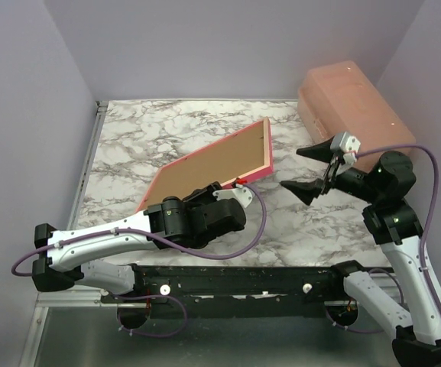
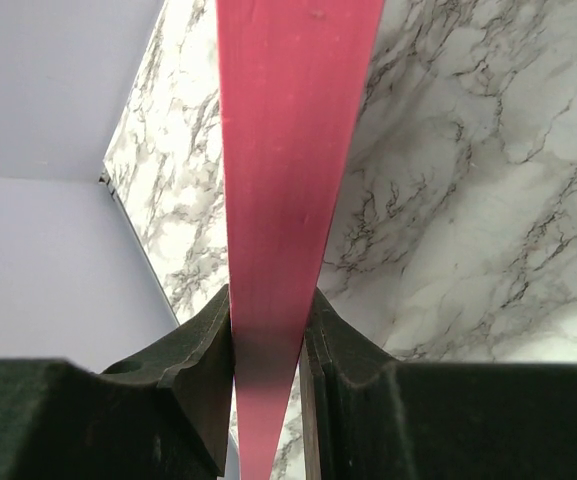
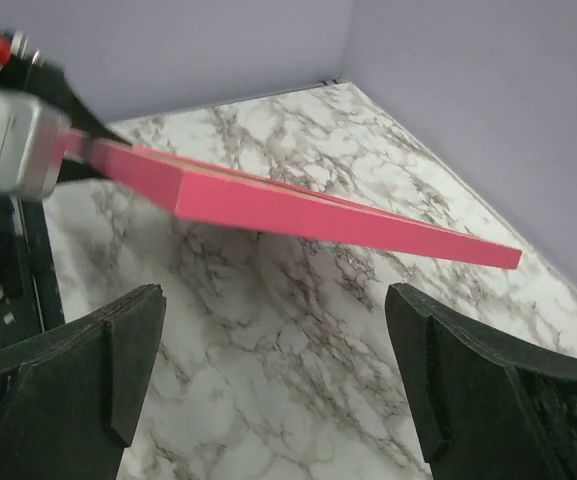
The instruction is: Put the photo into the frame
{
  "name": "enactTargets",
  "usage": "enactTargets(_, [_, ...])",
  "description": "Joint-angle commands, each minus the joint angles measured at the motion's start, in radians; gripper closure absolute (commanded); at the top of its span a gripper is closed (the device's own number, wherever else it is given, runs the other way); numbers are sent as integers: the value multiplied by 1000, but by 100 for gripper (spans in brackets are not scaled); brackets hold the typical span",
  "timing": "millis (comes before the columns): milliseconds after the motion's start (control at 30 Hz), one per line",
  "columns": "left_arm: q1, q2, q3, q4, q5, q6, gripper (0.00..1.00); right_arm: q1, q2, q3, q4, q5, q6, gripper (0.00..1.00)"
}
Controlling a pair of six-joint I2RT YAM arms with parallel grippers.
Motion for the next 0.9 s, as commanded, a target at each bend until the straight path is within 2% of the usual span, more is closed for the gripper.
enactTargets(0, [-7, -45, 33, 49, 73, -105, 85, 3, -81, -111, 118, -252, -355, 0])
enactTargets(67, [-7, -51, 35, 51, 83, -109, 85, 3, -86, -143, 170, -246, -366, 0])
enactTargets(233, [-7, -60, 42, 53, 112, -103, 85, 3, 9, -110, 194, -352, -481, 0])
enactTargets(367, [-7, -59, 42, 39, 122, -114, 85, 4, 87, -92, 335, -396, -470, 1])
enactTargets(667, [-8, -64, 37, 32, 141, -132, 85, 17, 281, -20, 428, -555, -543, 10])
enactTargets(867, [-8, -65, 44, 30, 141, -132, 85, 106, 374, 28, 378, -579, -618, 15])
